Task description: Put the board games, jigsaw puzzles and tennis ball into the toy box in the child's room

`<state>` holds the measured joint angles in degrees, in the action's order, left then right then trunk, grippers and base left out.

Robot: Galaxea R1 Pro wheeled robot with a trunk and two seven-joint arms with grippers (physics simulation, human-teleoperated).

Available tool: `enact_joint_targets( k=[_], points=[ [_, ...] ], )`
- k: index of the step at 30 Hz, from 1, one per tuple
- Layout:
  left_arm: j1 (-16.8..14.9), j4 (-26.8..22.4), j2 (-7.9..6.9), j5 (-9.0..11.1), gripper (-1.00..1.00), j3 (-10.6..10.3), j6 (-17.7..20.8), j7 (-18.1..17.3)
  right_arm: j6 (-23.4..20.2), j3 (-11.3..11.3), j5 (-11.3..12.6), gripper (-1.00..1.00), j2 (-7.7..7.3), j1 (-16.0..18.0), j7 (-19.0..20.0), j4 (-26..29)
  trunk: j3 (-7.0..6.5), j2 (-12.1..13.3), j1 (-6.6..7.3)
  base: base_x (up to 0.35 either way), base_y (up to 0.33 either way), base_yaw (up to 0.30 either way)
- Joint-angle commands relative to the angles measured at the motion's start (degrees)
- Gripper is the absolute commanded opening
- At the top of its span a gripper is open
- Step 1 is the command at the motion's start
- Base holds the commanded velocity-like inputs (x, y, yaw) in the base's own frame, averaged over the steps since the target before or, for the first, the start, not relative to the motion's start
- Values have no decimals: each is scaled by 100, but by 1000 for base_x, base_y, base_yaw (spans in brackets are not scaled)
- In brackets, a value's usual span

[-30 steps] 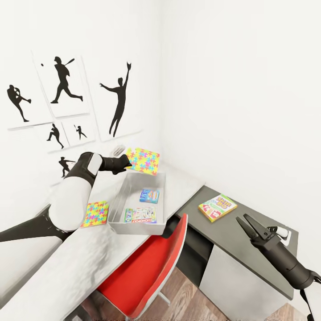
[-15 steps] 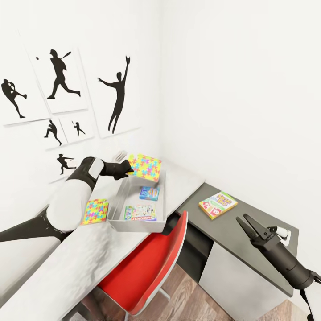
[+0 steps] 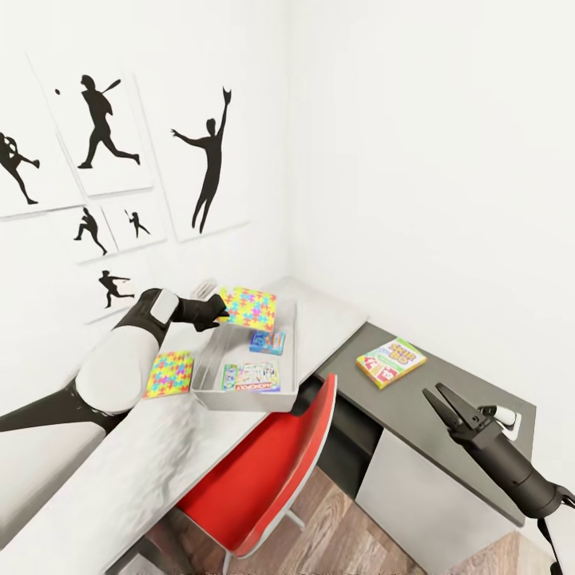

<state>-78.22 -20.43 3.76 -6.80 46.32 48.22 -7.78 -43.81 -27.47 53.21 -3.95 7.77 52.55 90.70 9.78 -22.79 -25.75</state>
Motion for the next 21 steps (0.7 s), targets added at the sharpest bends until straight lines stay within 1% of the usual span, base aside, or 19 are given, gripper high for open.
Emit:
enact_joint_targets(
  k=[1, 11, 16, 21],
  points=[
    [-1, -13, 4, -56, -100, 50, 25, -30, -32, -4, 19, 100, -1, 5, 4, 1, 22, -13, -3, 0, 0, 0],
    [51, -13, -25, -53, -100, 84, 21, -22, -15, 0, 21, 100, 6, 5, 2, 6, 115, -13, -3, 0, 0, 0],
    [52, -13, -94, -46, -100, 87, 23, -22, -14, 4, 23, 100, 8, 5, 2, 3, 162, -13, -3, 0, 0, 0],
    [52, -13, -109, -41, -100, 81, 11, -21, -14, 5, 23, 100, 5, 5, 2, 3, 209, -13, -3, 0, 0, 0]
  ],
)
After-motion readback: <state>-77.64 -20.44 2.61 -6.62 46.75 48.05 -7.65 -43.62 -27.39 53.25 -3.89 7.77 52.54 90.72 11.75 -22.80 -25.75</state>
